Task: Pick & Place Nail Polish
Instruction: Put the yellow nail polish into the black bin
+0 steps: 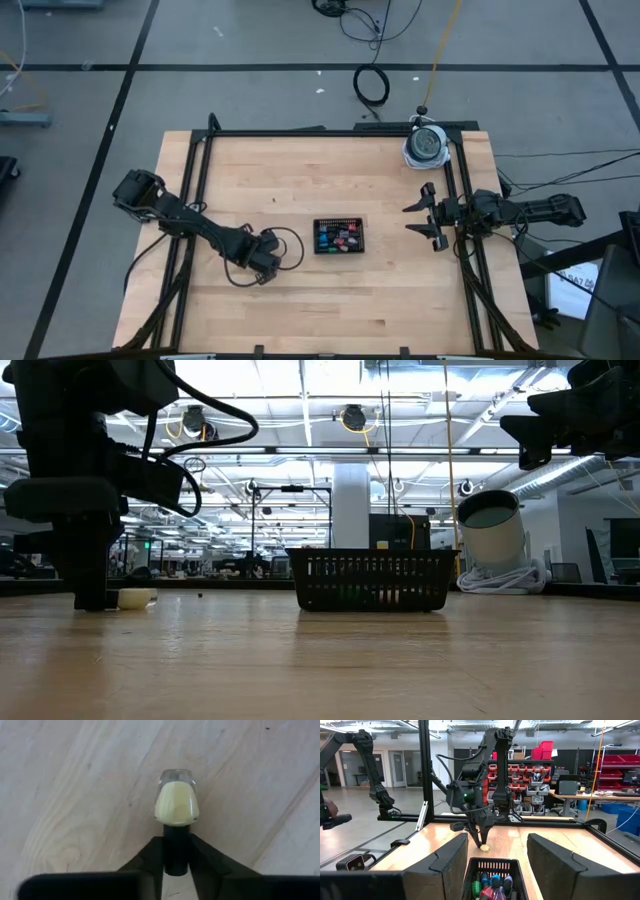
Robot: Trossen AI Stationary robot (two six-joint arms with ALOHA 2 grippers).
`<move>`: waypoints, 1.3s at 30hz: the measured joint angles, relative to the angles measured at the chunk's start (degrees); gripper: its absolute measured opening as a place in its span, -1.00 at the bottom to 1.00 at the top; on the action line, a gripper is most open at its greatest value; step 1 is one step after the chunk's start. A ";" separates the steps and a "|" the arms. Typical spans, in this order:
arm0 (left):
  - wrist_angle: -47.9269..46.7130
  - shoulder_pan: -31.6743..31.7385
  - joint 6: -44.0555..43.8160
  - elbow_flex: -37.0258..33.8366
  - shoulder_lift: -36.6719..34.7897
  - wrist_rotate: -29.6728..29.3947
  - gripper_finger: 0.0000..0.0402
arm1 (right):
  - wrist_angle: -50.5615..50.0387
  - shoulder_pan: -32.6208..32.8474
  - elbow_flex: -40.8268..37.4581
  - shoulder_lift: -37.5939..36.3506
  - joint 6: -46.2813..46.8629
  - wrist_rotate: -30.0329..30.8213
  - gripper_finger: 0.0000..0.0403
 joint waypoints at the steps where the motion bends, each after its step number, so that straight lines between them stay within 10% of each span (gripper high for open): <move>1: 0.08 0.00 0.10 0.02 0.00 0.08 -0.68 | 0.01 0.00 0.00 0.00 0.00 -0.02 -0.05; 18: 6.42 0.02 3.80 0.24 -0.90 -6.45 -0.83 | 0.00 -0.01 0.00 0.02 0.00 0.00 -0.05; 30: 17.57 -0.04 14.62 0.41 -13.39 -22.94 -0.83 | 0.00 -0.01 -0.04 0.00 0.00 0.00 -0.05; 39: 48.92 0.02 37.66 0.44 -14.49 -10.38 -0.83 | 0.00 0.01 -0.04 0.00 0.00 0.00 -0.05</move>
